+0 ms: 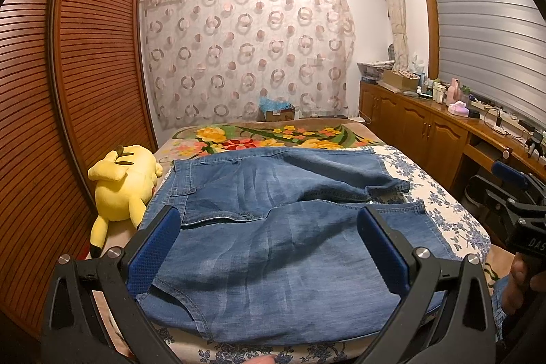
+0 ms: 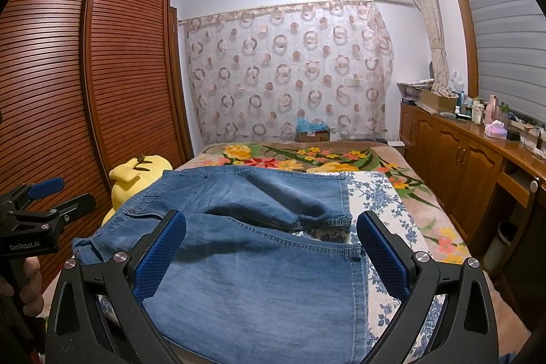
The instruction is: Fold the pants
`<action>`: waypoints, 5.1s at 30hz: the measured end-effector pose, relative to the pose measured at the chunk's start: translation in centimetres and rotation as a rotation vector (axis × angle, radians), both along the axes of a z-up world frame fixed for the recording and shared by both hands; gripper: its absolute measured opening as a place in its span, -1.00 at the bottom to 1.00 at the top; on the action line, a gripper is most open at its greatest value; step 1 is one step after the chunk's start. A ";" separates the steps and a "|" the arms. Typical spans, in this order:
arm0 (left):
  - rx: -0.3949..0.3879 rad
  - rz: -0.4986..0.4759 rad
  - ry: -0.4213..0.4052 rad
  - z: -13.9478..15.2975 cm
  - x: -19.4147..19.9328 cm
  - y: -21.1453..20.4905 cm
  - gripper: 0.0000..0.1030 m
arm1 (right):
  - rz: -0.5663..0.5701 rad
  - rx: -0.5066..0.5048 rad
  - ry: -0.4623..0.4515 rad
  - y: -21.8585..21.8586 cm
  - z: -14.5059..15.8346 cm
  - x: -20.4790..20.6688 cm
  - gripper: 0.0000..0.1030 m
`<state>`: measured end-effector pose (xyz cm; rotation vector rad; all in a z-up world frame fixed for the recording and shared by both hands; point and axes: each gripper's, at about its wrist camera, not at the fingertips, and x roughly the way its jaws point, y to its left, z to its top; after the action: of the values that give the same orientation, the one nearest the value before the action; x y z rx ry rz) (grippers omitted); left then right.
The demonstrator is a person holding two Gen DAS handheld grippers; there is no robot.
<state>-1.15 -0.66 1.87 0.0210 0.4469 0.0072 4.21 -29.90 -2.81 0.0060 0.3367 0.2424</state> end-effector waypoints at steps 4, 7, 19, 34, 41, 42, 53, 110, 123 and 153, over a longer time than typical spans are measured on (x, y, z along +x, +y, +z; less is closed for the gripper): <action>0.001 -0.003 -0.003 1.1 -0.3 -0.6 1.00 | -0.001 0.002 0.000 0.1 0.0 0.0 0.95; 0.001 -0.002 -0.004 1.1 -0.3 -0.6 1.00 | 0.000 0.002 0.000 0.0 0.0 0.0 0.95; 0.002 -0.003 -0.006 1.4 -0.4 -0.7 1.00 | 0.001 0.004 -0.003 0.1 0.0 -0.1 0.95; 0.003 -0.001 -0.008 1.1 -0.4 -0.7 1.00 | 0.001 0.008 -0.004 0.2 0.0 -0.1 0.95; 0.006 0.003 -0.009 1.4 -0.6 -0.8 1.00 | 0.001 0.010 -0.004 0.1 0.0 -0.2 0.95; 0.005 0.000 -0.009 1.5 -0.7 -0.9 1.00 | 0.001 0.010 -0.003 0.2 0.0 -0.2 0.95; 0.003 -0.005 0.050 1.1 0.2 -0.8 1.00 | 0.014 0.028 0.042 -0.2 -0.7 0.9 0.95; -0.141 0.287 0.268 -13.1 1.3 19.4 0.51 | 0.015 -0.087 0.338 -1.6 -1.6 -1.2 0.86; -0.161 0.285 0.327 -15.8 1.6 19.8 0.51 | 0.009 -0.068 0.445 -4.1 -1.9 -5.2 0.77; -0.138 0.289 0.317 -15.7 1.9 19.8 0.45 | 0.056 -0.118 0.417 -2.6 -1.7 -3.8 -0.75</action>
<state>0.72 19.10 -13.79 -0.1809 0.7638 0.2601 0.45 -32.48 -4.49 -0.0700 0.7666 0.2759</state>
